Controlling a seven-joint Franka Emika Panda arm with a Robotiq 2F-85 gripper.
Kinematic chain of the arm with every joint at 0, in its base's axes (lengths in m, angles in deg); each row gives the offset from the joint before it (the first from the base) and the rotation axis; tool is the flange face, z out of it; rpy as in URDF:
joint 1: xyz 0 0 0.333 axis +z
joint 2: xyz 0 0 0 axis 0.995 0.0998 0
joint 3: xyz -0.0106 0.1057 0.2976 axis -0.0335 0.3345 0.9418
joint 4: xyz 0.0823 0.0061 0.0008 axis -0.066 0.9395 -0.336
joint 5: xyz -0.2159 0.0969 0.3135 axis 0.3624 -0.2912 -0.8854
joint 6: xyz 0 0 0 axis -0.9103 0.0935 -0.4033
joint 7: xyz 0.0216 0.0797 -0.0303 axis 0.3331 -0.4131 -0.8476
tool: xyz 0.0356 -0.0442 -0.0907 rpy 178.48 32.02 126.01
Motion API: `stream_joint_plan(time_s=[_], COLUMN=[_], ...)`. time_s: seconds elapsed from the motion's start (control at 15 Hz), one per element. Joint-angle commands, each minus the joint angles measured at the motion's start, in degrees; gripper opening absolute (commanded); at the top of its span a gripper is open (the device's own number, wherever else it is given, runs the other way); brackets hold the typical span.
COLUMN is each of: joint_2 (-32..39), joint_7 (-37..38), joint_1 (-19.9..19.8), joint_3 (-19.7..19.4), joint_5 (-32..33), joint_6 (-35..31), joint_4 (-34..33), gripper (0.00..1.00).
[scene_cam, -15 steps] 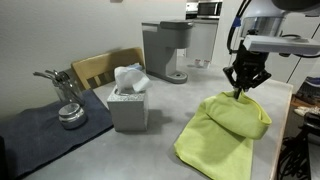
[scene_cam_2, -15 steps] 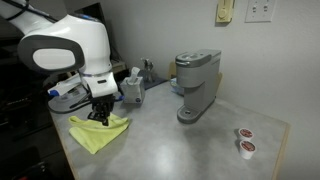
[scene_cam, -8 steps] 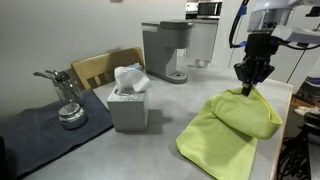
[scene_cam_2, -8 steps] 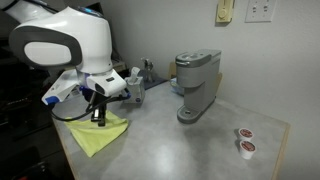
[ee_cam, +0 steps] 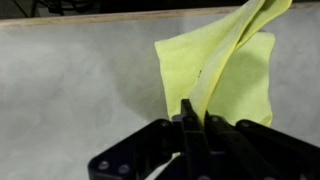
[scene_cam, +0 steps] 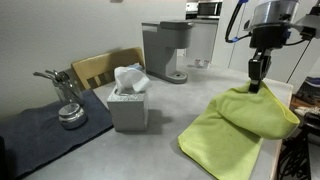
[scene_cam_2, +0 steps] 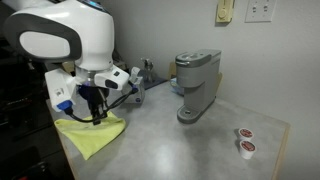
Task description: Unfold the towel
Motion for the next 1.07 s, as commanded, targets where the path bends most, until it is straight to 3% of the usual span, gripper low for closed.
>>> stream_joint_plan(time_s=[0.0,0.33,1.0], joint_2=[1.43,5.67,15.69], joint_7=[-13.01,-30.11,-58.53], joint_1=[1.02,1.5,-2.4], joint_3=[-0.1,0.06,1.44], joint_5=[-4.3,-6.93,-2.34], joint_6=[1.59,4.99,20.54], joint_4=[-1.33,-5.14,-18.53], gripper=[0.01,0.01,0.01])
